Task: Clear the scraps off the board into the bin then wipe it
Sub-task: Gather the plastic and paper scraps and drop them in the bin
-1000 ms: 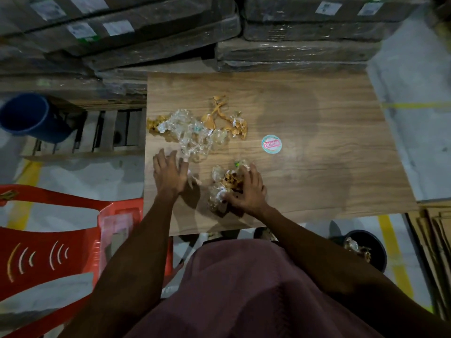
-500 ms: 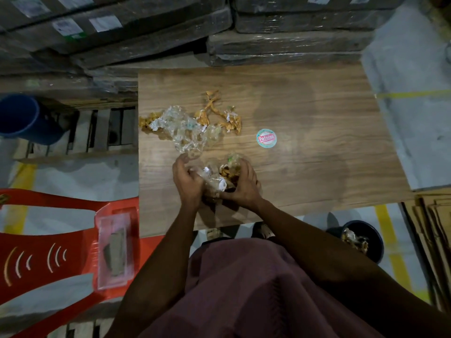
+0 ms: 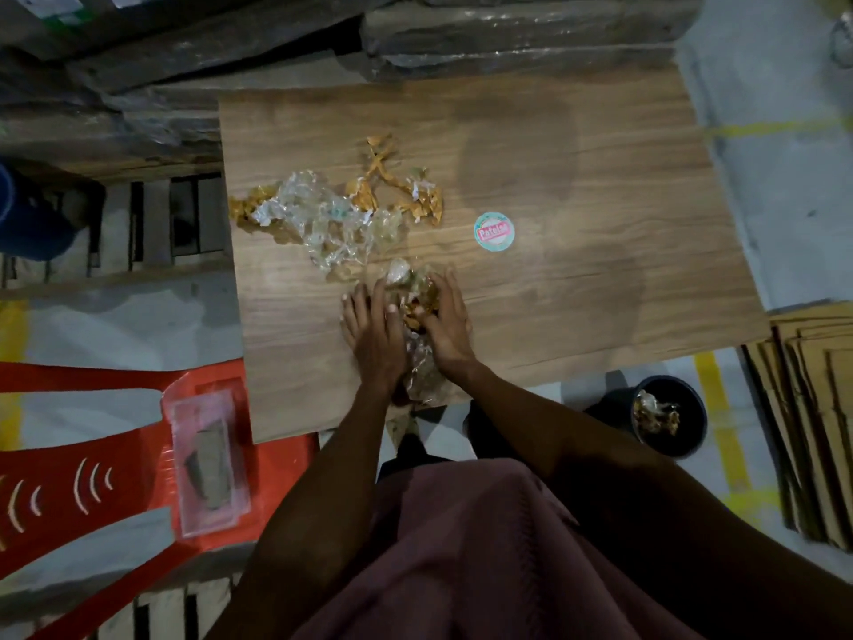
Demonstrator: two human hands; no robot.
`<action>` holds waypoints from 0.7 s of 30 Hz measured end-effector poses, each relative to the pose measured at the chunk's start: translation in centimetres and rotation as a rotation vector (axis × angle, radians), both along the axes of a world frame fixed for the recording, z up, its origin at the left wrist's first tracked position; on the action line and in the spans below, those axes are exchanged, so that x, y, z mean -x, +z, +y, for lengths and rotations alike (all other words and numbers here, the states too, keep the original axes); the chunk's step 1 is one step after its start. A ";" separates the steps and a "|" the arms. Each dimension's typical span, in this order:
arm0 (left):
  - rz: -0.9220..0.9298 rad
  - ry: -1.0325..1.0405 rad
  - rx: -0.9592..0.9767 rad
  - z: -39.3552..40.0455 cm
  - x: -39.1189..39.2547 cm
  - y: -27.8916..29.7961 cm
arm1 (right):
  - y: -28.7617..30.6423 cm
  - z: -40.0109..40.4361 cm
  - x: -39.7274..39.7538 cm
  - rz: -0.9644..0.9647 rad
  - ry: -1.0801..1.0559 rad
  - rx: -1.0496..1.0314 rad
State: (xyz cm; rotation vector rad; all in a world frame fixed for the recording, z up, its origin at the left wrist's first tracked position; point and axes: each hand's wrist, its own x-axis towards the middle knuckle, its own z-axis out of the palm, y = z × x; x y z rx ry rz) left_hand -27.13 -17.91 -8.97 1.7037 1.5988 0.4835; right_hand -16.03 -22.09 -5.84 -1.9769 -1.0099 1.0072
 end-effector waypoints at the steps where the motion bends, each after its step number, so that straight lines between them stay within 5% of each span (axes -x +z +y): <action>1: -0.058 -0.002 -0.026 0.0 0.0 -0.2 | -0.5 -0.1 0.5 -0.044 -0.028 -0.021; 12: -0.385 -0.133 -0.079 2.9 -1.1 -2.3 | -4.6 1.9 2.2 -0.143 -0.423 -0.399; 21: -0.931 0.250 0.298 3.8 -3.8 1.7 | -0.9 4.4 1.2 0.313 -0.650 -0.462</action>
